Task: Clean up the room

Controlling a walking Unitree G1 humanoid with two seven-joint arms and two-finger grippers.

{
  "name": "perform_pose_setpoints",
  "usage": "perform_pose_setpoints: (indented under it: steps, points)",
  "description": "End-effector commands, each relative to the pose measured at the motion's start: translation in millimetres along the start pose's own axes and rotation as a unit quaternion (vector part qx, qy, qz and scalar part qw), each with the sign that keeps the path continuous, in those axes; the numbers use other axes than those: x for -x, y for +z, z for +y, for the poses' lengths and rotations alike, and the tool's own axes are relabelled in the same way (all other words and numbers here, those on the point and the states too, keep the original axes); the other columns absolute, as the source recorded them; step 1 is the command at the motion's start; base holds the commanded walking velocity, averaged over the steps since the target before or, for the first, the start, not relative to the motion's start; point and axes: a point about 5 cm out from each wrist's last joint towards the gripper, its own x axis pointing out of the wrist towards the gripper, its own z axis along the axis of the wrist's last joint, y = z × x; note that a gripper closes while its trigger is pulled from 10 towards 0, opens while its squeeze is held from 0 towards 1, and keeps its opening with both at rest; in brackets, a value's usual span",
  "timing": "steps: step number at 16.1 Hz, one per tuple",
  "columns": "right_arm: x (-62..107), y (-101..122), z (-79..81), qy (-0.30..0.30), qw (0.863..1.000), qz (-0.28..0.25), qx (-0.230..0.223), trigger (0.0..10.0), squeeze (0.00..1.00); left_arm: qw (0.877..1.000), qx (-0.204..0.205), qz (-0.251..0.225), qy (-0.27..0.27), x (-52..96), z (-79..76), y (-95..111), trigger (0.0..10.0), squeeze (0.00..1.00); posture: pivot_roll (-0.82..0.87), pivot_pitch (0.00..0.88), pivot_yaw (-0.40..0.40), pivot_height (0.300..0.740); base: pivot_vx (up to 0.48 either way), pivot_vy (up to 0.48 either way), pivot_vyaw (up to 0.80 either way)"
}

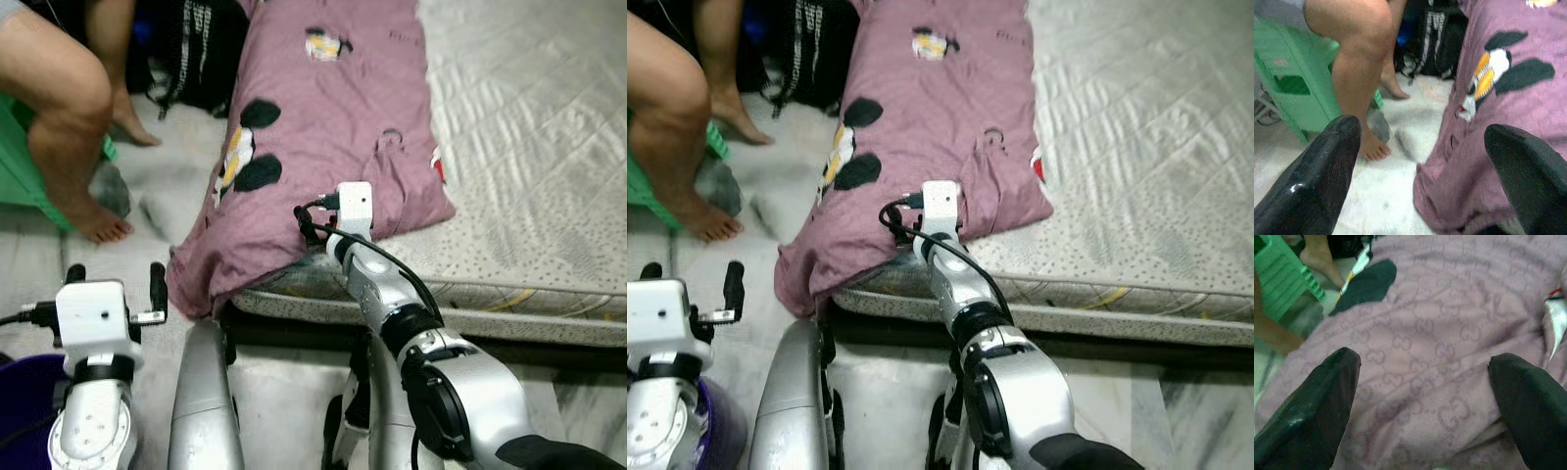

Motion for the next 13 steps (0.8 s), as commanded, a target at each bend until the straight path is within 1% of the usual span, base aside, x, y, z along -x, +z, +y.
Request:
perform_pose_setpoints:
  steps: [1,3,4,5,6,7,8,9,10,11,12,13]
  points:
    - [-1.1,-4,1.5,-0.005,1.0,0.026,-0.01,10.0,0.0,1.0,0.0,0.008,-0.01,3.9,-3.0,1,10.0,0.0,0.34,0.286,-0.092,0.542,0.0,0.0,0.0]
    - [-1.2,-7,-1.5,-0.015,0.999,0.043,-0.004,10.0,0.0,1.0,0.002,0.014,-0.018,4.8,-6.2,1,10.0,0.0,0.33,0.299,-0.086,0.542,0.0,0.0,0.0]
    - [-1.5,-4,-8.0,-0.034,0.998,0.047,-0.001,10.0,0.0,1.0,0.005,0.013,-0.022,1.4,-8.4,2,10.0,0.0,0.32,0.305,-0.078,0.542,0.0,0.0,0.0]
    - [-1.5,-2,-12.6,-0.045,0.998,0.045,-0.007,10.0,0.0,1.0,0.005,0.014,-0.024,0.0,-9.0,3,10.0,0.0,0.31,0.308,-0.075,0.542,0.0,0.0,0.0]
    - [-0.8,0,-22.0,-0.067,0.997,0.039,-0.018,10.0,0.0,1.0,0.006,0.015,-0.026,-1.2,-9.8,3,10.0,0.0,0.31,0.309,-0.071,0.542,0.0,0.0,0.0]
    - [2.7,2,-40.5,-0.108,0.993,0.029,-0.024,10.0,0.0,0.999,0.008,0.016,-0.029,-3.3,-11.0,2,10.0,0.0,0.29,0.305,-0.065,0.542,0.0,0.0,0.0]
    - [4.0,2,-45.7,-0.12,0.992,0.027,-0.026,10.0,0.0,0.999,0.009,0.016,-0.03,-4.2,-11.4,2,10.0,0.0,0.29,0.302,-0.065,0.542,0.0,0.0,0.0]
    - [7.1,1,-56.9,-0.143,0.989,0.025,-0.042,10.0,0.0,0.999,0.011,0.016,-0.031,-5.9,-12.7,2,10.0,0.0,0.28,0.297,-0.065,0.542,0.0,0.0,0.0]
    - [12.5,-3,-72.3,-0.174,0.983,0.028,-0.042,10.0,0.0,0.999,0.012,0.016,-0.033,-8.3,-14.6,3,10.0,0.0,0.28,0.287,-0.065,0.542,0.0,0.0,0.0]
    - [22.1,-11,-92.5,-0.206,0.977,0.034,-0.047,10.0,0.0,0.999,0.015,0.012,-0.034,-10.3,-15.8,4,10.0,0.0,0.26,0.274,-0.065,0.542,0.0,0.0,0.0]
    - [31.6,-21,-107.5,-0.224,0.972,0.043,-0.049,10.0,0.0,0.999,0.017,0.01,-0.034,-13.4,-17.0,4,10.0,0.0,0.25,0.263,-0.066,0.542,0.0,0.0,0.0]
    - [39.9,-28,-116.3,-0.23,0.971,0.047,-0.043,10.0,0.0,0.999,0.019,0.008,-0.035,-15.5,-18.3,4,10.0,0.0,0.24,0.253,-0.064,0.542,0.0,0.0,0.0]
